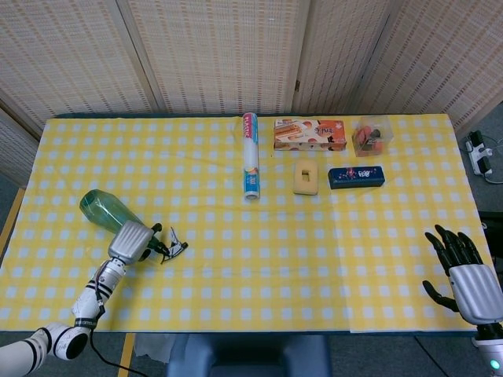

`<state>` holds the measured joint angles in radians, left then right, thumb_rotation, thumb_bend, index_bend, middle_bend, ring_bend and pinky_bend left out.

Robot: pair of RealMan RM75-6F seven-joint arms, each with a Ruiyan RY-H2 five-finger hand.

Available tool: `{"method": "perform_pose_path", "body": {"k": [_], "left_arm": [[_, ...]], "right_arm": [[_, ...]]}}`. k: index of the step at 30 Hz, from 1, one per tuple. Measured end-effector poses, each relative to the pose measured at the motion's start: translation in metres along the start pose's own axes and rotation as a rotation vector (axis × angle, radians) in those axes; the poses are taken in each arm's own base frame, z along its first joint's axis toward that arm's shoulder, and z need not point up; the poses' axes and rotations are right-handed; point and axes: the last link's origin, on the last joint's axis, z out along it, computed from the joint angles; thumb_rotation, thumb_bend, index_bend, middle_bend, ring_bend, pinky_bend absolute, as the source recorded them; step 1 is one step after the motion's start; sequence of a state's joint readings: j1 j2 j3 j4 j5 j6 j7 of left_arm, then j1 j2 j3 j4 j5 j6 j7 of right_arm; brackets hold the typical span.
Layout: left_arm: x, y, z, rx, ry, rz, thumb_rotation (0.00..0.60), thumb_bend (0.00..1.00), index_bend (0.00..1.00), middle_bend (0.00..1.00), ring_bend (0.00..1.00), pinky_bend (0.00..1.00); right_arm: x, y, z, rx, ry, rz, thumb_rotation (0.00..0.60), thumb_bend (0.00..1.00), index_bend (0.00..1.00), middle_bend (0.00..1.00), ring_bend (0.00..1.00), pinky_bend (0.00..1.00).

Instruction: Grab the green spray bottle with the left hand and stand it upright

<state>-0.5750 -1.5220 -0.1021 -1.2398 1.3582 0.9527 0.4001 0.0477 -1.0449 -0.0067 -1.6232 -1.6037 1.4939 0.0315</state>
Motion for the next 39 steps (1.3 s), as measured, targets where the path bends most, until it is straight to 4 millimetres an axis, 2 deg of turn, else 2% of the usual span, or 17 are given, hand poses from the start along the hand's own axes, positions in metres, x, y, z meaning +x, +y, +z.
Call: {"method": "perform_pose_path", "body": {"k": [10,12,16,17,23,28,39], "left_arm": [[-0.005,-0.002,0.001,0.017,-0.023,0.003,0.600,0.33,0.43,1.00,1.00,1.00],[-0.006,-0.003,0.001,0.020,-0.019,0.000,0.600,0.35,0.49,1.00,1.00,1.00],[-0.003,-0.002,0.002,0.023,0.026,-0.022,0.600,0.49,0.70,1.00,1.00,1.00],[-0.001,-0.002,0.002,0.022,0.042,-0.028,0.600,0.51,0.73,1.00,1.00,1.00],[0.009,-0.004,0.000,0.012,0.159,-0.068,0.600,0.55,0.75,1.00,1.00,1.00],[0.024,-0.006,-0.009,0.008,0.240,-0.142,0.600,0.55,0.75,1.00,1.00,1.00],[0.077,-0.012,-0.040,0.029,0.348,-0.286,0.600,0.55,0.75,1.00,1.00,1.00]], "right_arm": [[0.000,0.000,0.000,-0.002,0.000,-0.002,0.600,0.33,0.00,0.00,0.00,0.00],[-0.001,0.000,0.000,-0.002,-0.002,-0.002,0.600,0.33,0.00,0.00,0.00,0.00],[-0.001,0.000,0.000,-0.002,-0.006,-0.003,0.600,0.33,0.00,0.00,0.00,0.00],[-0.001,0.000,0.000,-0.002,-0.006,-0.003,0.600,0.33,0.00,0.00,0.00,0.00],[0.000,-0.001,-0.001,0.004,-0.005,-0.001,0.600,0.33,0.00,0.00,0.00,0.00],[-0.001,-0.002,-0.002,0.012,-0.009,0.000,0.600,0.33,0.00,0.00,0.00,0.00],[0.003,-0.003,-0.008,0.024,0.011,0.015,0.600,0.33,0.00,0.00,0.00,0.00]]}}
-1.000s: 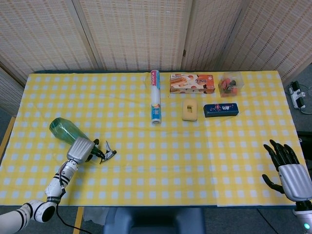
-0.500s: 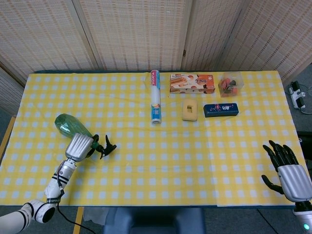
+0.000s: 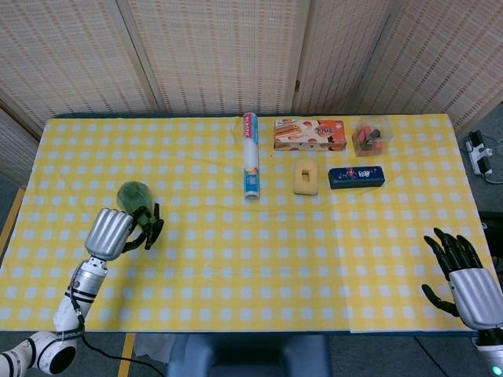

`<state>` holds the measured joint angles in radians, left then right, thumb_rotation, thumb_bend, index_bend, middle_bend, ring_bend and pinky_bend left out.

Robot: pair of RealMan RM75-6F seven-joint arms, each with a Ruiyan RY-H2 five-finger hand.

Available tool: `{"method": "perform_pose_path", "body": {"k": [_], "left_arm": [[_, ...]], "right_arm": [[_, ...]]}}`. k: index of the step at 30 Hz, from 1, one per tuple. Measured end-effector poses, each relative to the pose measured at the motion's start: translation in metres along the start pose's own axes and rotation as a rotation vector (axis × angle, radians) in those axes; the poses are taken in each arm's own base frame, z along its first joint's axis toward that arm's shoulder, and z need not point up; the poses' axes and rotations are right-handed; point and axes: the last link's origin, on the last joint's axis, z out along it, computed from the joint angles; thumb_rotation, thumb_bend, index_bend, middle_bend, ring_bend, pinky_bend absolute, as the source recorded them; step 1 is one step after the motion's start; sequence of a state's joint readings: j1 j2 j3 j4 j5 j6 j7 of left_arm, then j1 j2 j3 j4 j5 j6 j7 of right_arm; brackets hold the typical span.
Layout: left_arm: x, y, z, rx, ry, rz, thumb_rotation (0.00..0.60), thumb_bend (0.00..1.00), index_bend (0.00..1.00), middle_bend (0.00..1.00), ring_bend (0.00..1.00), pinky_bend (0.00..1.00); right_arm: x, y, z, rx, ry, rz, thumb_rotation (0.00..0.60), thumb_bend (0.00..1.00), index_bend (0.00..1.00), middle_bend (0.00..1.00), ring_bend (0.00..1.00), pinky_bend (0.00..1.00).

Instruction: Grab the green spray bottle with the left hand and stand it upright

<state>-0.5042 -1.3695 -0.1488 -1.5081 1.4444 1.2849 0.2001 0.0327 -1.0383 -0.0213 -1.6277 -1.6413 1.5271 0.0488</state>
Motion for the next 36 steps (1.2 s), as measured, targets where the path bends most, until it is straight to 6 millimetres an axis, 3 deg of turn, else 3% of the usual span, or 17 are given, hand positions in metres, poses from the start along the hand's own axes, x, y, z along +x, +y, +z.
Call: {"method": "perform_pose_path", "body": {"k": [10,18,25,36], "left_arm": [[0.056,-0.008,-0.018,0.082,0.041,-0.171,0.600,0.56,0.74,1.00,1.00,1.00],[0.096,-0.010,-0.036,0.158,-0.022,-0.316,0.600,0.58,0.74,1.00,1.00,1.00],[0.110,-0.016,-0.045,0.277,-0.197,-0.407,0.600,0.60,0.74,1.00,1.00,1.00],[0.124,-0.026,-0.031,0.387,-0.401,-0.509,0.600,0.65,0.74,1.00,1.00,1.00]], "right_arm": [[0.000,-0.003,0.000,0.019,0.002,0.022,0.600,0.33,0.00,0.00,0.00,0.00],[-0.004,-0.006,0.002,0.026,-0.014,0.017,0.600,0.33,0.00,0.00,0.00,0.00],[-0.007,-0.008,0.003,0.031,-0.029,0.012,0.600,0.33,0.00,0.00,0.00,0.00],[-0.009,-0.007,0.006,0.025,-0.047,0.013,0.600,0.33,0.00,0.00,0.00,0.00]]}}
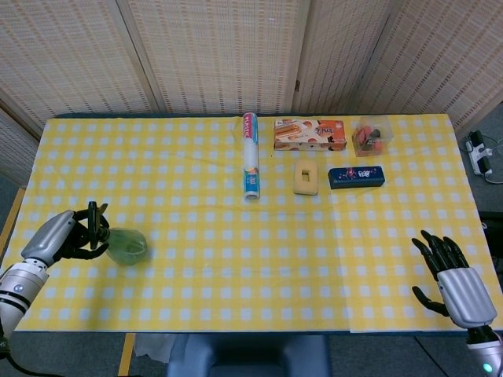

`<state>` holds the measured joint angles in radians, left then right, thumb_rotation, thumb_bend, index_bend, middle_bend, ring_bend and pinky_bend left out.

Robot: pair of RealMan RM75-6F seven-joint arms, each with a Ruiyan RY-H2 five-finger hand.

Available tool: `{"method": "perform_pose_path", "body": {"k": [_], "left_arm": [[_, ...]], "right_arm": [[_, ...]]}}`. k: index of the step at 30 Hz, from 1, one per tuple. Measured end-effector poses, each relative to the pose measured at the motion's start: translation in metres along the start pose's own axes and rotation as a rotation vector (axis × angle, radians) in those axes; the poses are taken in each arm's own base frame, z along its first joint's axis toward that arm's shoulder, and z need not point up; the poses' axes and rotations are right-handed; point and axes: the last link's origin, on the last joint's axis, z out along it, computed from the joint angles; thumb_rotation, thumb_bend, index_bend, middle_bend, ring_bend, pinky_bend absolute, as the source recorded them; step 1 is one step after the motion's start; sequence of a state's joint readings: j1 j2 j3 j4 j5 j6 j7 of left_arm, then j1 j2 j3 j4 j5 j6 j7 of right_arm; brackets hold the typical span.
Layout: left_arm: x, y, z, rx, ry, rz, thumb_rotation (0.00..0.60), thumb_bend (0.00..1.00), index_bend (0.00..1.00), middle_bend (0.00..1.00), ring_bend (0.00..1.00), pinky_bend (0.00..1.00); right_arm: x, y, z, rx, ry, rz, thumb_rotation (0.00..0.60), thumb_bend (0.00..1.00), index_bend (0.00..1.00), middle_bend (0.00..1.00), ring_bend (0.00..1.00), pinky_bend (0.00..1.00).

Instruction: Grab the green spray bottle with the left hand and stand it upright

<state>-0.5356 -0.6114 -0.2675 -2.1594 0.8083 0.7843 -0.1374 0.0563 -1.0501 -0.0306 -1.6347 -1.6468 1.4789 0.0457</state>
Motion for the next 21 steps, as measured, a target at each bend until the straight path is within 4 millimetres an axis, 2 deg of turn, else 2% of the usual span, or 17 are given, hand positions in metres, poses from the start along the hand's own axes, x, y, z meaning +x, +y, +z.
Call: {"method": "perform_pose_path", "body": {"k": [11,21], "left_arm": [[0.015,-0.002,0.012,0.039,-0.058,-0.045,0.600,0.67,0.74,1.00,1.00,1.00],[0.015,-0.010,0.020,0.054,-0.062,-0.058,0.600,0.67,0.74,1.00,1.00,1.00]], "right_arm": [[-0.004,-0.003,0.000,0.004,-0.018,-0.011,0.600,0.33,0.00,0.00,0.00,0.00],[-0.006,-0.003,0.001,-0.001,-0.026,-0.016,0.600,0.33,0.00,0.00,0.00,0.00]]}}
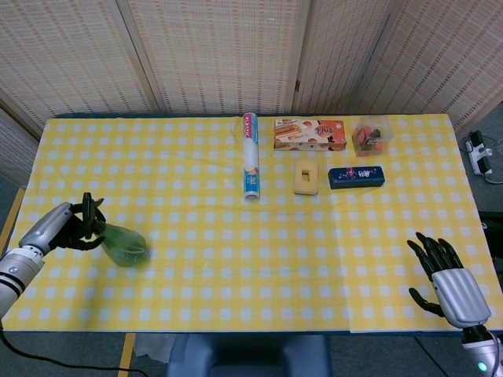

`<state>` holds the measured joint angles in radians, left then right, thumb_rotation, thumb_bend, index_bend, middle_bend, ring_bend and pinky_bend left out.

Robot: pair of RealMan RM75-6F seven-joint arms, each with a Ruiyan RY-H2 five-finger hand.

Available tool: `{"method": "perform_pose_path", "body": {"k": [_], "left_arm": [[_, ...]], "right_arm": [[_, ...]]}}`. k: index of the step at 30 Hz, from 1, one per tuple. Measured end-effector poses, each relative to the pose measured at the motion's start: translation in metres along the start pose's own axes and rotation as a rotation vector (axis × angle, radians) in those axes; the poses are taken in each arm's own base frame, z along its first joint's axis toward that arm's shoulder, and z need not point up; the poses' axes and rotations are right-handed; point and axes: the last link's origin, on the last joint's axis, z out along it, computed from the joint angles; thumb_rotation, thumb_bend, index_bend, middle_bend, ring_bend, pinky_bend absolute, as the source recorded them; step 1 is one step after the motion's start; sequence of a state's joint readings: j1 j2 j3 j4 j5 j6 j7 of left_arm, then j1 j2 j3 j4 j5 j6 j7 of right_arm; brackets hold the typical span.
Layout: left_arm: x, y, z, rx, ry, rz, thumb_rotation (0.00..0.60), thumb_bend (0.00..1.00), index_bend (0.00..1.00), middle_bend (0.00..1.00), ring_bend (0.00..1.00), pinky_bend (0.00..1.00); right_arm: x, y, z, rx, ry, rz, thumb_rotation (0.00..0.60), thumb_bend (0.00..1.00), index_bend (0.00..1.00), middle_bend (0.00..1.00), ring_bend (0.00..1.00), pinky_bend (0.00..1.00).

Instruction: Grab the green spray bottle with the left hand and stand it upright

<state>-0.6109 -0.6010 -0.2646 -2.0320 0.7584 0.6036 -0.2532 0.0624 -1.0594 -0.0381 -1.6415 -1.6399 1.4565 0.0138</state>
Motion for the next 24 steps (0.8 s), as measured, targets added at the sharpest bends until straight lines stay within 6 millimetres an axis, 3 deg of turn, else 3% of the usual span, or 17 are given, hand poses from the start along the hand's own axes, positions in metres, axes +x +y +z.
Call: {"method": "perform_pose_path", "body": {"k": [5,14,24], "left_arm": [[0.0000,-0.0027,0.0039,-0.003,0.002,-0.020,0.600,0.65,0.67,1.00,1.00,1.00],[-0.0009,-0.0069,0.0073,-0.012,-0.011,-0.008,0.600,0.37,0.50,1.00,1.00,1.00],[-0.0009,-0.0076,0.0054,-0.026,-0.012,0.008,0.600,0.17,0.27,1.00,1.00,1.00]], "right_arm": [[0.0005,0.0009,-0.0004,-0.005,0.003,0.000,0.600,0.33,0.00,0.00,0.00,0.00],[0.0009,0.0016,0.0006,-0.004,0.003,-0.006,0.600,0.33,0.00,0.00,0.00,0.00],[0.0013,0.0010,-0.0008,0.011,-0.005,-0.014,0.600,0.33,0.00,0.00,0.00,0.00]]}}
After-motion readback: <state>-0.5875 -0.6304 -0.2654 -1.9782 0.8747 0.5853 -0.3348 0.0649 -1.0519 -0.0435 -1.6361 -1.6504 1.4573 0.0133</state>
